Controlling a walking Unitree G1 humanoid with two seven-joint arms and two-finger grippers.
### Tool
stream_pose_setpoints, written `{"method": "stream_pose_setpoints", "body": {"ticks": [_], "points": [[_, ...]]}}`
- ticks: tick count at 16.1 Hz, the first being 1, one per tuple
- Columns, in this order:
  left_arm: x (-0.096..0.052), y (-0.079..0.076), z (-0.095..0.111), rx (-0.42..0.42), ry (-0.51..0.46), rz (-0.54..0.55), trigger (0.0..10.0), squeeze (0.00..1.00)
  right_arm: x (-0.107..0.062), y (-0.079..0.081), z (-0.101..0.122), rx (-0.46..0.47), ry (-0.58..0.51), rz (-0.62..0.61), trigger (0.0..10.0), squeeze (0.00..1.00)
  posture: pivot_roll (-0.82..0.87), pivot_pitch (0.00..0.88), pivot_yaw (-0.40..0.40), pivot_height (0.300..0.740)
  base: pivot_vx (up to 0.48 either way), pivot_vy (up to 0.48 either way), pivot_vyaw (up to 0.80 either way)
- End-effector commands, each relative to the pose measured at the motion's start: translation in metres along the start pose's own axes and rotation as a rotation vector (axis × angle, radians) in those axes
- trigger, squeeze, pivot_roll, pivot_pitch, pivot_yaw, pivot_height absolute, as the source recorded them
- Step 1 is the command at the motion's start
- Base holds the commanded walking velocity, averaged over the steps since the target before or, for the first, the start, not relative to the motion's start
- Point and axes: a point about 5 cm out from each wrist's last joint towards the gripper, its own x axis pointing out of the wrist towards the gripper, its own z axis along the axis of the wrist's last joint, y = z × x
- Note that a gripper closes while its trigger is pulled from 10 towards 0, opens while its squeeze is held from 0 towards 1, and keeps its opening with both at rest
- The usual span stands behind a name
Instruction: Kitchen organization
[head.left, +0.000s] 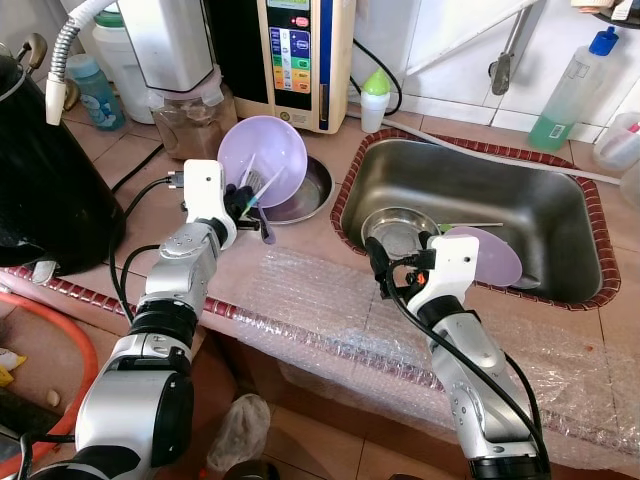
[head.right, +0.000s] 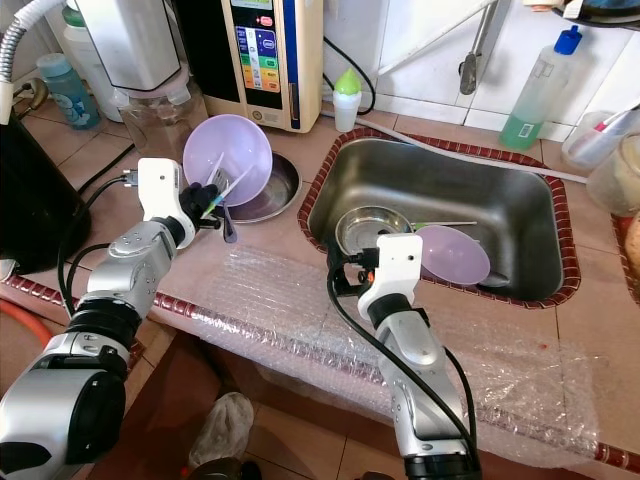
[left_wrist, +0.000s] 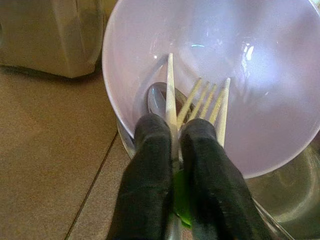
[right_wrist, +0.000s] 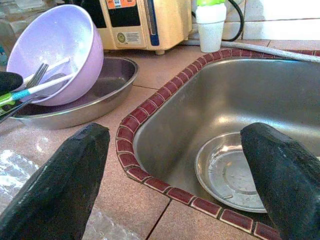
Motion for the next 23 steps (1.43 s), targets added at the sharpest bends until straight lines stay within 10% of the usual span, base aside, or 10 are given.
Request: {"method": "stream_pose_setpoints", "body": {"ticks": [1,15,16,17,18,23], "points": [[0.001,0.002,0.004,0.015,-0.001,-0.001,0.0,0.0,0.001,0.001,0.001,0.005,-0.003,0.001,10.0,0.0,-0.03,0.049,0.059,0.74,0.0,0.0,0.0],[0.002,-0.004,0.04,-0.007,-0.222,-0.019,0.0,0.0,0.007,0.0,0.002,-0.005,-0.021,-0.005,10.0,0.0,-0.02,0.03,0.055,0.74,0.0,0.0,0.0],[0.001,-0.006,0.042,0.009,-0.224,-0.024,10.0,0.0,0.008,0.0,0.002,-0.006,-0.021,-0.004,10.0,0.0,-0.02,0.028,0.055,0.74,0.0,0.0,0.0],[-0.001,-0.007,0.043,0.021,-0.229,-0.028,10.0,0.17,0.008,0.0,0.002,-0.006,-0.023,-0.004,10.0,0.0,-0.02,0.028,0.055,0.74,0.0,0.0,0.0],[-0.003,-0.006,0.042,0.034,-0.229,-0.016,10.0,1.0,0.008,0.0,0.003,-0.006,-0.024,-0.005,10.0,0.0,-0.02,0.025,0.058,0.74,0.0,0.0,0.0],[-0.051,-0.001,0.026,0.118,-0.34,0.059,10.0,1.0,0.009,0.0,0.001,-0.001,-0.023,-0.003,10.0,0.0,0.01,0.025,0.047,0.74,0.0,0.0,0.0]]}}
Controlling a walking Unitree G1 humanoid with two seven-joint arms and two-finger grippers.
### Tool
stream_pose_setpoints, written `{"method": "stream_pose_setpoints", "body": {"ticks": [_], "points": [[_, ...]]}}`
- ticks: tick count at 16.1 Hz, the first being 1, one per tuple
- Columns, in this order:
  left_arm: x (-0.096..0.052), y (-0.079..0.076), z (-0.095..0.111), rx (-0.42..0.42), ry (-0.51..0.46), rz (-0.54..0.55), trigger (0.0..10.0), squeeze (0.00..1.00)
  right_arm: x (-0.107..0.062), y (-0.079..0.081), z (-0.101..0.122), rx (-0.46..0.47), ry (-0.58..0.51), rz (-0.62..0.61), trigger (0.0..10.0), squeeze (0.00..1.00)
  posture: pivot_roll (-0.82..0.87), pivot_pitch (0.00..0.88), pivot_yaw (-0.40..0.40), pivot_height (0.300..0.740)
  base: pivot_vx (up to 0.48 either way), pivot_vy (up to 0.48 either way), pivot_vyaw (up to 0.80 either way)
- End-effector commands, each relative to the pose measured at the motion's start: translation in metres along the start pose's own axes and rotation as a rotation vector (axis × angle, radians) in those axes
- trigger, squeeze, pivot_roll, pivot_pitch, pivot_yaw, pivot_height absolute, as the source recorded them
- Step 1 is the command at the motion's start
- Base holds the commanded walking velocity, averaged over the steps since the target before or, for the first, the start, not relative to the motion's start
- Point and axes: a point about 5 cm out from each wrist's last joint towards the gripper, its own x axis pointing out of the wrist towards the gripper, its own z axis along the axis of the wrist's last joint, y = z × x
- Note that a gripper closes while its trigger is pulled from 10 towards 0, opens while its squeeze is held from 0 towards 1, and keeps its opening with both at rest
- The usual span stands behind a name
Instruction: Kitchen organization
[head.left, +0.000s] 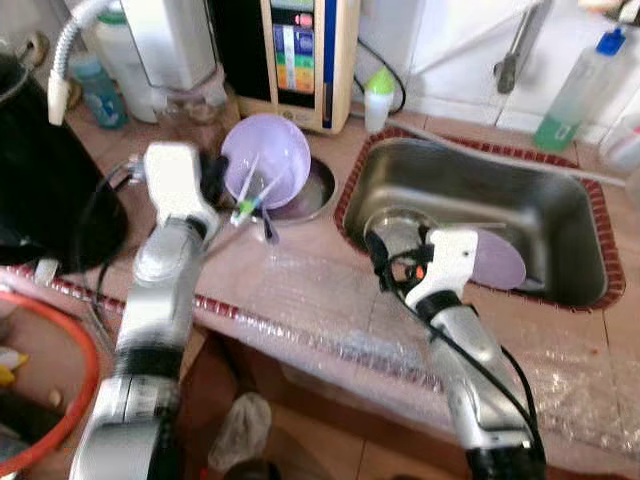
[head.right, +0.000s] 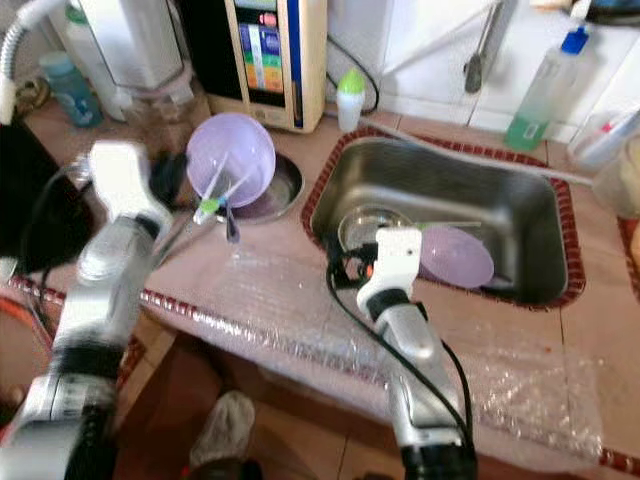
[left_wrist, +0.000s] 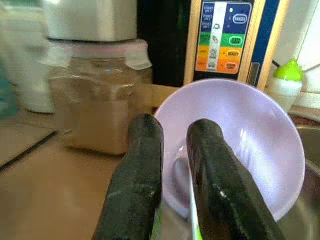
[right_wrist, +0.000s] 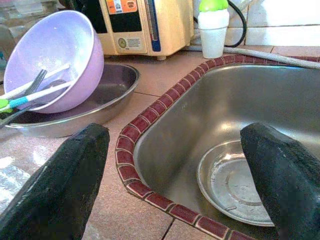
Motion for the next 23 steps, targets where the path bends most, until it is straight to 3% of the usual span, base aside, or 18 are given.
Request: {"method": "stream_pose_setpoints", "body": {"ticks": [1,3,8,13,18,23], "points": [[-0.01,-0.007,0.004,0.033,-0.025,-0.009,10.0,1.0,0.003,0.001,0.0,0.001,-0.003,0.003,10.0,0.0,0.01,0.024,0.042,0.74,0.0,0.0,0.0],[-0.039,-0.009,-0.002,0.096,-0.041,-0.005,10.0,1.0,0.005,0.002,0.002,0.002,-0.006,0.015,10.0,0.0,0.02,0.024,0.034,0.74,0.0,0.0,0.0],[-0.072,0.0,-0.022,0.14,0.078,0.049,10.0,1.0,0.008,0.005,0.0,0.005,-0.003,0.034,10.0,0.0,0.04,0.025,0.018,0.74,0.0,0.0,0.0],[-0.065,0.004,-0.032,0.147,0.121,0.04,10.0,1.0,0.006,0.005,0.0,0.008,0.0,0.042,10.0,0.0,0.02,0.024,0.02,0.74,0.0,0.0,0.0],[-0.048,0.004,-0.042,0.178,0.151,0.011,10.0,1.0,0.001,0.002,0.0,0.006,0.002,0.034,10.0,0.0,-0.01,0.026,0.032,0.74,0.0,0.0,0.0],[-0.045,0.004,-0.054,0.219,0.222,-0.093,10.0,1.0,-0.002,-0.001,0.0,0.002,0.005,0.018,10.0,0.0,-0.02,0.025,0.045,0.74,0.0,0.0,0.0]]}}
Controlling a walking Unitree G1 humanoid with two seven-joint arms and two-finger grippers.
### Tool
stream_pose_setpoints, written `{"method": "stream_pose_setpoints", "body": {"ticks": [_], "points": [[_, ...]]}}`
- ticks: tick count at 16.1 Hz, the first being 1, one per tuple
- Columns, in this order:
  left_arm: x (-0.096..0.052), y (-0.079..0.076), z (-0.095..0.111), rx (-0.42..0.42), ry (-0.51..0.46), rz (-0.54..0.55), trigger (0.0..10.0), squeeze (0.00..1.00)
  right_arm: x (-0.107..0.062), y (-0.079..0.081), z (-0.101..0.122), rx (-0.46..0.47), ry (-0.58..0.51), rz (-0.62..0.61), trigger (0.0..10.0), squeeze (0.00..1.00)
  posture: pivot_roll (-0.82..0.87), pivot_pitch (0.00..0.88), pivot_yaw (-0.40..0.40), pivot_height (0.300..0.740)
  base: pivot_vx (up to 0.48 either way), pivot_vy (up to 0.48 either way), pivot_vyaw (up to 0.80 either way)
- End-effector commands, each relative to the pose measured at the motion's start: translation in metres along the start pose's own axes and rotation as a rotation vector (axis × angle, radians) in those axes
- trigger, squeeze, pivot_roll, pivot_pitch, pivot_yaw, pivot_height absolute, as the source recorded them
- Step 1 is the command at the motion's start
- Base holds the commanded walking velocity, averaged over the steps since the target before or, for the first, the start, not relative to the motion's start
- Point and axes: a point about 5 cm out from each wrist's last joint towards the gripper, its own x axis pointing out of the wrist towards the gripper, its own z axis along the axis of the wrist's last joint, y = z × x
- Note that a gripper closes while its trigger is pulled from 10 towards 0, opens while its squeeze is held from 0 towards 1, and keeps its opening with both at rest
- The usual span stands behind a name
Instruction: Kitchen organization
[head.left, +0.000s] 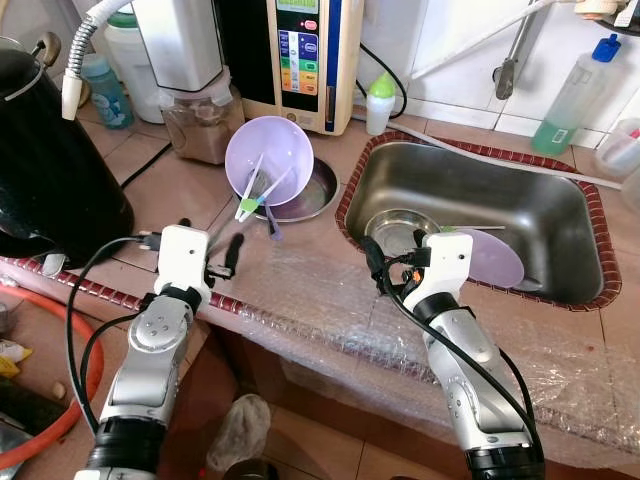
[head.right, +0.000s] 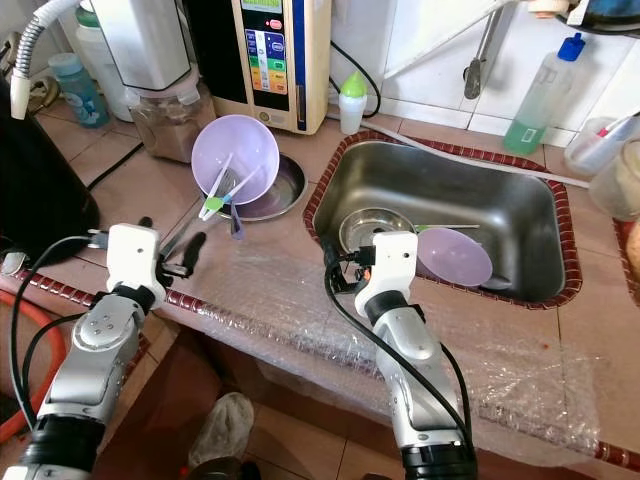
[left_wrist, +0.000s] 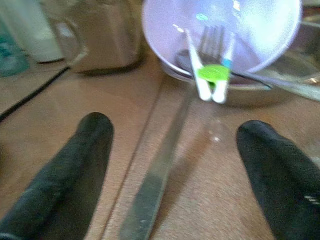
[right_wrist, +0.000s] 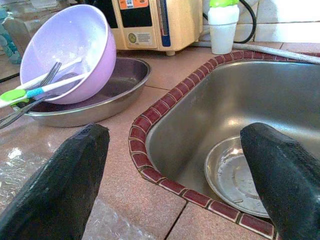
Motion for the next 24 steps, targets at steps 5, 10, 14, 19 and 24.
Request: {"method": "stream_pose_setpoints", "body": {"ticks": [5,10,14,19,24], "points": [[0.009,0.002,-0.012,0.022,0.095,-0.056,10.0,0.0,0.0,0.001,0.005,0.001,-0.017,0.002,10.0,0.0,-0.02,0.022,0.041,0.74,0.0,0.0,0.0],[0.026,0.013,-0.011,0.021,0.137,-0.05,8.2,0.0,0.001,0.001,0.007,-0.004,-0.018,0.006,10.0,0.0,-0.02,0.021,0.036,0.74,0.0,0.0,0.0],[0.038,0.019,-0.008,0.019,0.172,-0.073,0.0,0.0,0.001,0.001,0.007,-0.003,-0.02,0.002,10.0,0.0,-0.02,0.018,0.043,0.74,0.0,0.0,0.0],[0.046,0.026,-0.004,0.021,0.179,-0.084,0.0,0.0,0.002,0.001,0.007,-0.002,-0.022,-0.007,10.0,0.0,-0.02,0.016,0.049,0.74,0.0,0.0,0.0],[0.05,0.031,0.0,0.037,0.173,-0.087,0.0,0.0,0.003,0.001,0.007,0.0,-0.025,-0.009,10.0,0.0,-0.02,0.013,0.052,0.74,0.0,0.0,0.0]]}}
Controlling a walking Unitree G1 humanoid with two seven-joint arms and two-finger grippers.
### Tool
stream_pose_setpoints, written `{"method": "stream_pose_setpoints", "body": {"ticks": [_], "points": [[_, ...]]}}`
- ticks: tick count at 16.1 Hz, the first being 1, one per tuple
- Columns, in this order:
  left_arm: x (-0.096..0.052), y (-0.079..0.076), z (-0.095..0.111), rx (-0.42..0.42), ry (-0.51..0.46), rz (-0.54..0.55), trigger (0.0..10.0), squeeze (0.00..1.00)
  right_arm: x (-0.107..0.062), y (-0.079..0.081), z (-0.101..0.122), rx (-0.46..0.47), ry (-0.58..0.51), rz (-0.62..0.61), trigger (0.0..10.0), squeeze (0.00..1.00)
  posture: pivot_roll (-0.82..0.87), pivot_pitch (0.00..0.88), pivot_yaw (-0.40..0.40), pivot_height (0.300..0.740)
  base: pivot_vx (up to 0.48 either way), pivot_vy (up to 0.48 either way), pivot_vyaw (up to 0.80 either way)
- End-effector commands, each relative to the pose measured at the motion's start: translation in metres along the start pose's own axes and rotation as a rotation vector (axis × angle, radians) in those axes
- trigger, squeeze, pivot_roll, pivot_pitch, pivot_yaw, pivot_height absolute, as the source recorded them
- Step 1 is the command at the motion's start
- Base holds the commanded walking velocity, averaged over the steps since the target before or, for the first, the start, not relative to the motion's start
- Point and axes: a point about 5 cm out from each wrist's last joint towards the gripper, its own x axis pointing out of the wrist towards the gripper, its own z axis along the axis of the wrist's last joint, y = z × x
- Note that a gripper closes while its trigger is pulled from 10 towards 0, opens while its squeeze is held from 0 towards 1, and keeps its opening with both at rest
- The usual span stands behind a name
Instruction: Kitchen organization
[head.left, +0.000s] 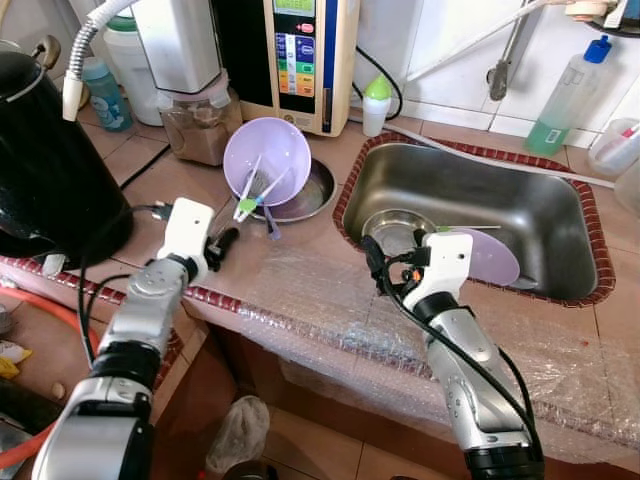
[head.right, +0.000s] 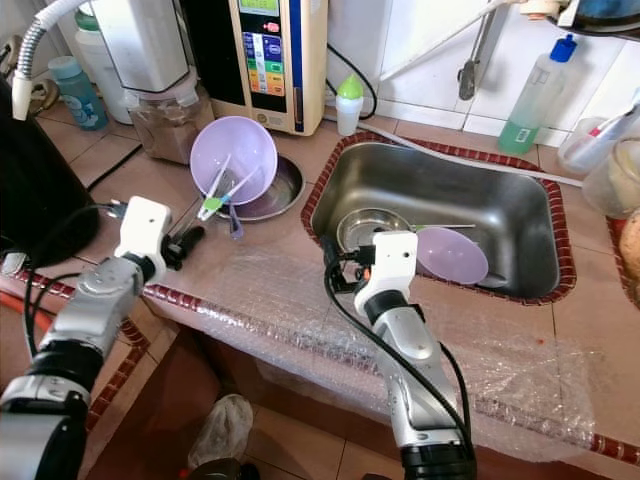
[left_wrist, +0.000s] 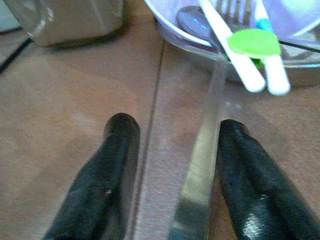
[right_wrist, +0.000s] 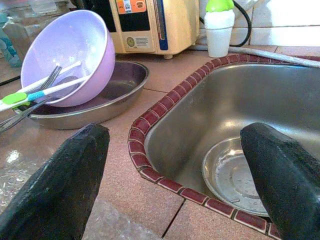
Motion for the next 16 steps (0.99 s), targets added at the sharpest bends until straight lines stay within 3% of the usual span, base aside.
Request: {"method": "stream_pose_setpoints", "body": {"ticks": [1,9,16], "points": [[0.001,0.005,0.004,0.014,-0.006,0.003,0.0,0.0,0.003,0.001,0.006,-0.004,-0.022,-0.005,10.0,0.0,-0.02,0.013,0.054,0.74,0.0,0.0,0.0],[0.007,0.007,0.015,0.041,-0.024,-0.007,0.0,0.0,0.004,-0.001,0.006,-0.004,-0.029,-0.017,10.0,0.0,-0.02,0.005,0.063,0.74,0.0,0.0,0.0],[0.013,0.009,0.033,0.018,-0.042,0.009,0.0,0.0,0.007,0.0,0.007,-0.003,-0.035,-0.016,10.0,0.0,-0.02,0.0,0.064,0.74,0.0,0.0,0.0]]}}
